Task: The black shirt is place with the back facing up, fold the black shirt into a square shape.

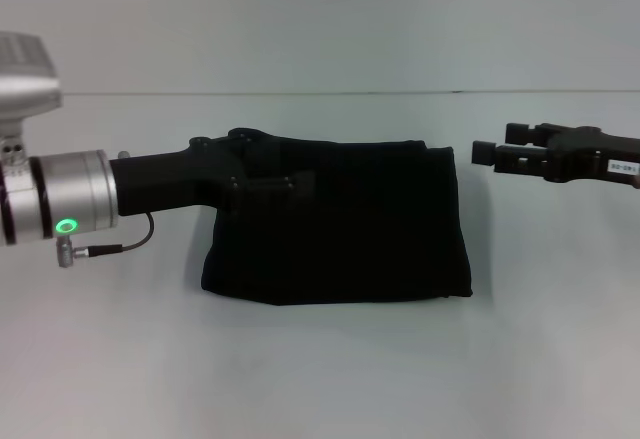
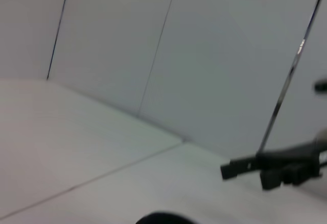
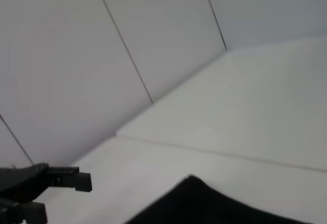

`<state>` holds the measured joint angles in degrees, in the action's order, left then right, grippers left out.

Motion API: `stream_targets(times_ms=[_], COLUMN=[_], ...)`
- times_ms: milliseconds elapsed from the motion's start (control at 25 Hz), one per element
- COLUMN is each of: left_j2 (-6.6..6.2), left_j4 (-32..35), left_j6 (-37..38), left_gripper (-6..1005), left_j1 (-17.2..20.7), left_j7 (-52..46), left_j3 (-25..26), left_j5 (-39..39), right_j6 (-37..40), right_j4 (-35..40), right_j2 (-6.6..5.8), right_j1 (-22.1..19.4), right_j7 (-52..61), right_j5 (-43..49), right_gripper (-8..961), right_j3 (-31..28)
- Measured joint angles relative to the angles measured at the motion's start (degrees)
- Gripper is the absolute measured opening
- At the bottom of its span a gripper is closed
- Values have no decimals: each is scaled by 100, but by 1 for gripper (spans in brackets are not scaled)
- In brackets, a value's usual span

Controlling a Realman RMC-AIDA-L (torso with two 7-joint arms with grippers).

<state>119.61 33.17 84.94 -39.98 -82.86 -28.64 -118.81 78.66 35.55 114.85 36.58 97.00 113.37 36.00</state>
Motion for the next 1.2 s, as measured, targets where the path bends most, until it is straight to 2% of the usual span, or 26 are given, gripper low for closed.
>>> stream_targets(times_ms=[160, 400, 1200], left_j2=[-43, -99, -50], left_j4=[42, 98, 100], left_j6=[-409, -666, -893], left_gripper=[824, 824, 824], left_j1=[-137, -256, -221], left_j7=[-133, -490, -546], left_j3=[-215, -242, -384], left_j5=[-204, -487, -723], right_j6=[-188, -235, -266], right_j4=[8, 186, 233], right_j2=[-66, -31, -7], right_j1=[380, 729, 737], right_j7=[446, 809, 881], right_j5=[623, 1228, 1309], right_gripper=[920, 921, 915], right_j3=[160, 246, 320])
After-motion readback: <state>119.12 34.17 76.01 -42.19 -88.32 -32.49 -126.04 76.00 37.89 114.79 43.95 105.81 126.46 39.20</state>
